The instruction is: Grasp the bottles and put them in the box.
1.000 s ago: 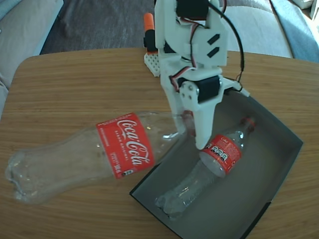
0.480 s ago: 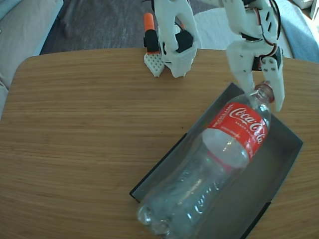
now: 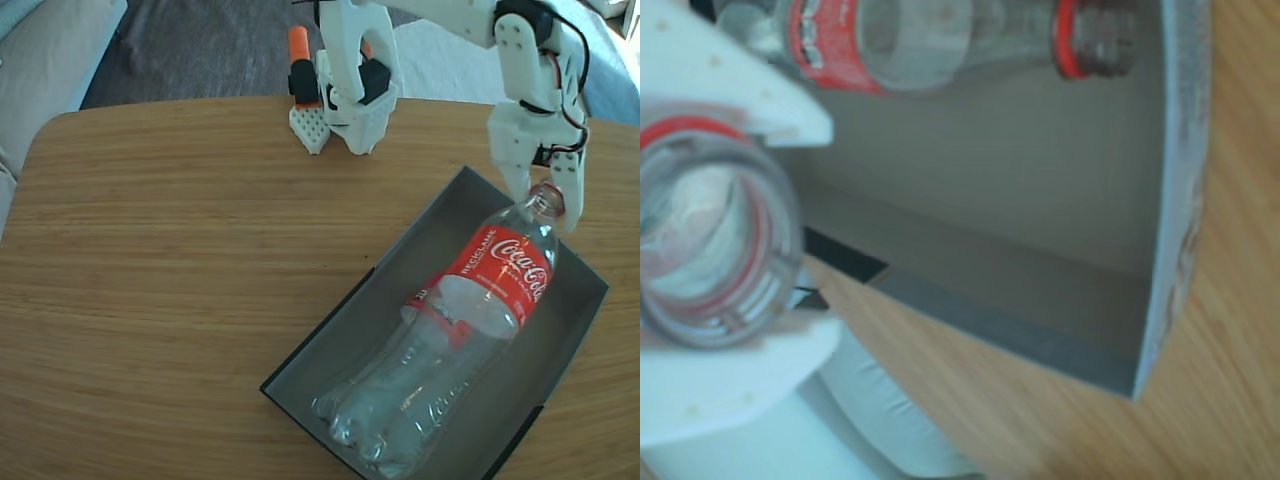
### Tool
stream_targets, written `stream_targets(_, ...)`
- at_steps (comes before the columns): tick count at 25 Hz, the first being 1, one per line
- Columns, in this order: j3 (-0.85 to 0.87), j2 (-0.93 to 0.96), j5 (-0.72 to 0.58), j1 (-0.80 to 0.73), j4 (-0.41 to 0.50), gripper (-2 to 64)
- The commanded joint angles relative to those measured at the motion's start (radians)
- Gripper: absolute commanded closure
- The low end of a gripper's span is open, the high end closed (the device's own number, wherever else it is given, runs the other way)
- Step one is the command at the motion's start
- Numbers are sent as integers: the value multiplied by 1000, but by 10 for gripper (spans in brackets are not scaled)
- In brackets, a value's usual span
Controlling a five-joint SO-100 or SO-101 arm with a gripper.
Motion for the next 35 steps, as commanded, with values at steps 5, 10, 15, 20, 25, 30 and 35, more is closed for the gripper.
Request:
stream_targets(5, -204, -130, 2, -14, -12, 618)
stream_targets(10, -324, -241, 3, -31, -11, 618)
stream_targets(15, -396, -334, 60, -29, -11, 618)
stream_targets(20, -414, -408, 115, -29, -20, 618)
stream_targets(25, -492, -477, 153, -57, -21, 618)
stream_targets(30, -592, -571, 152, -87, -21, 618)
stream_targets(35, -658, -669, 150, -91, -21, 618)
